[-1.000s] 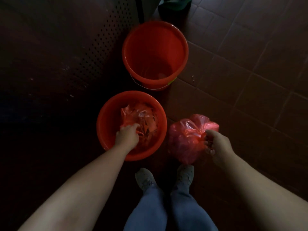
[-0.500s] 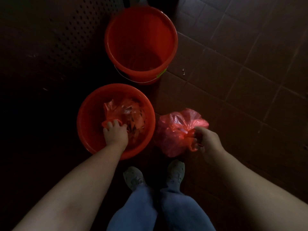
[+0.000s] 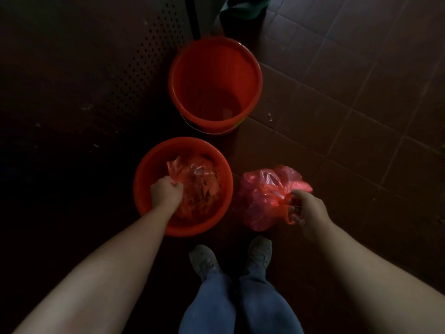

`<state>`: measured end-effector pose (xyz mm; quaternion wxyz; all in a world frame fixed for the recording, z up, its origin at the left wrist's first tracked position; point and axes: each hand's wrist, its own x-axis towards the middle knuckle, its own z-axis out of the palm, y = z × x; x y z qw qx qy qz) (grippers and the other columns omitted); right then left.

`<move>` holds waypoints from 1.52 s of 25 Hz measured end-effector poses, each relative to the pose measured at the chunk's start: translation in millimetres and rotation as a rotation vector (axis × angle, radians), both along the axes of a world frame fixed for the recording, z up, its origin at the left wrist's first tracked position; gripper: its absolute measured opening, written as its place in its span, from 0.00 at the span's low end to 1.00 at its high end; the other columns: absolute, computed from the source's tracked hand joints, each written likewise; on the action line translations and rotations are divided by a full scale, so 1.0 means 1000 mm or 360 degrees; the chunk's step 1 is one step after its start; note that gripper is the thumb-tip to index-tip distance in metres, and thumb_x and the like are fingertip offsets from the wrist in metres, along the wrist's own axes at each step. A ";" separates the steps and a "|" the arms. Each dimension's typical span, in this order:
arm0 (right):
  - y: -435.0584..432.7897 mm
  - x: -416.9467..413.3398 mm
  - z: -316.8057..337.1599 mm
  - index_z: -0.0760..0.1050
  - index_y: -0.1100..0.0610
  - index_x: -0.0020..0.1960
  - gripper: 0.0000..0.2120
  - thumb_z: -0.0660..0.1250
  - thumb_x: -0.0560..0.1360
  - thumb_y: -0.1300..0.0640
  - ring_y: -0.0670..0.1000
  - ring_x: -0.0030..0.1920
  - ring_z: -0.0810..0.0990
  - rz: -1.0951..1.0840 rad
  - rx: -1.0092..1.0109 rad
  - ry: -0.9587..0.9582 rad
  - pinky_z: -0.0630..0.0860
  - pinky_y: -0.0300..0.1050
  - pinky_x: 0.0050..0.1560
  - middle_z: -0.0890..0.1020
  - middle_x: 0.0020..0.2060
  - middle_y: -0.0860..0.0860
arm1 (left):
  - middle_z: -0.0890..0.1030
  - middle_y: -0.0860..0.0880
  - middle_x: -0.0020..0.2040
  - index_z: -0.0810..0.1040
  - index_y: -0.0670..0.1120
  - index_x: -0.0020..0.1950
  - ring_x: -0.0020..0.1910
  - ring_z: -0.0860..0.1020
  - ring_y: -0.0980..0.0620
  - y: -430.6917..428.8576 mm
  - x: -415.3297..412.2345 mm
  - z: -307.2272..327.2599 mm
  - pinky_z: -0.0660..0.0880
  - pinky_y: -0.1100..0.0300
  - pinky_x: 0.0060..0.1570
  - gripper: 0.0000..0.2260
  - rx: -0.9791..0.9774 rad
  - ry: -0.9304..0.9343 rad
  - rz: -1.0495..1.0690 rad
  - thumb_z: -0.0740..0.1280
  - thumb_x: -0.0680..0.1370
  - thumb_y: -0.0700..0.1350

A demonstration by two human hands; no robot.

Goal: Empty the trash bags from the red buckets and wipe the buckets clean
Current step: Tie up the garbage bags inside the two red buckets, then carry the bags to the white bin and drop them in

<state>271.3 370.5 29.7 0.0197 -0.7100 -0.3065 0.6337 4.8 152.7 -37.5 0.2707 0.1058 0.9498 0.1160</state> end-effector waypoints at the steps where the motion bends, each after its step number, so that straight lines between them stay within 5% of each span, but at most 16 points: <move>1: 0.003 -0.003 0.010 0.76 0.58 0.43 0.06 0.67 0.78 0.58 0.48 0.30 0.71 -0.0014 0.0010 -0.0016 0.64 0.40 0.28 0.76 0.34 0.53 | 0.84 0.38 0.47 0.82 0.38 0.47 0.50 0.81 0.36 -0.002 -0.010 0.012 0.76 0.51 0.50 0.11 0.0003 -0.0019 0.0165 0.67 0.77 0.45; 8: 0.021 -0.013 0.082 0.76 0.57 0.43 0.08 0.67 0.79 0.56 0.49 0.31 0.72 -0.0070 0.0063 -0.0041 0.64 0.44 0.35 0.76 0.34 0.53 | 0.83 0.39 0.41 0.82 0.40 0.39 0.45 0.82 0.39 -0.011 -0.024 0.086 0.76 0.52 0.45 0.13 0.0154 -0.0243 0.0529 0.67 0.76 0.48; 14: 0.030 -0.027 0.148 0.77 0.56 0.43 0.07 0.67 0.78 0.54 0.48 0.31 0.73 -0.0060 0.0050 -0.0007 0.64 0.44 0.34 0.77 0.33 0.51 | 0.78 0.47 0.33 0.76 0.44 0.35 0.36 0.77 0.45 0.002 -0.019 0.164 0.76 0.48 0.44 0.10 0.0257 -0.0444 0.0419 0.66 0.76 0.46; 16: 0.033 -0.032 0.162 0.77 0.55 0.43 0.07 0.68 0.78 0.54 0.47 0.31 0.73 -0.0063 0.0054 0.0006 0.64 0.43 0.34 0.77 0.32 0.50 | 0.78 0.46 0.43 0.76 0.46 0.49 0.44 0.79 0.46 0.006 -0.022 0.185 0.76 0.50 0.51 0.05 0.0271 -0.0447 0.0410 0.67 0.77 0.46; 18: 0.034 -0.037 0.176 0.76 0.55 0.43 0.06 0.68 0.78 0.55 0.47 0.31 0.73 -0.0056 0.0065 0.0029 0.64 0.42 0.34 0.77 0.32 0.50 | 0.79 0.45 0.55 0.74 0.48 0.61 0.56 0.79 0.44 0.008 -0.030 0.198 0.74 0.52 0.61 0.14 0.0240 -0.0392 0.0371 0.68 0.76 0.47; 22: 0.033 -0.046 0.200 0.76 0.56 0.42 0.07 0.67 0.78 0.56 0.47 0.30 0.72 -0.0051 0.0057 0.0080 0.64 0.42 0.33 0.76 0.30 0.50 | 0.80 0.46 0.58 0.75 0.52 0.55 0.57 0.79 0.44 0.013 -0.043 0.234 0.74 0.53 0.61 0.10 0.0216 -0.0297 0.0293 0.68 0.75 0.47; 28: 0.040 -0.056 0.244 0.78 0.57 0.42 0.06 0.68 0.77 0.56 0.48 0.29 0.73 -0.0070 0.0083 0.0143 0.66 0.43 0.33 0.77 0.30 0.50 | 0.81 0.48 0.50 0.77 0.50 0.54 0.50 0.78 0.46 0.030 -0.051 0.303 0.71 0.59 0.48 0.09 0.0285 -0.0205 0.0210 0.66 0.75 0.46; 38: 0.079 -0.014 0.390 0.76 0.55 0.39 0.07 0.67 0.74 0.54 0.49 0.28 0.74 -0.0094 0.0308 0.0309 0.69 0.43 0.35 0.77 0.32 0.50 | 0.84 0.47 0.47 0.79 0.49 0.47 0.49 0.81 0.43 0.116 -0.014 0.466 0.78 0.50 0.52 0.07 0.0497 -0.0196 -0.0059 0.64 0.74 0.49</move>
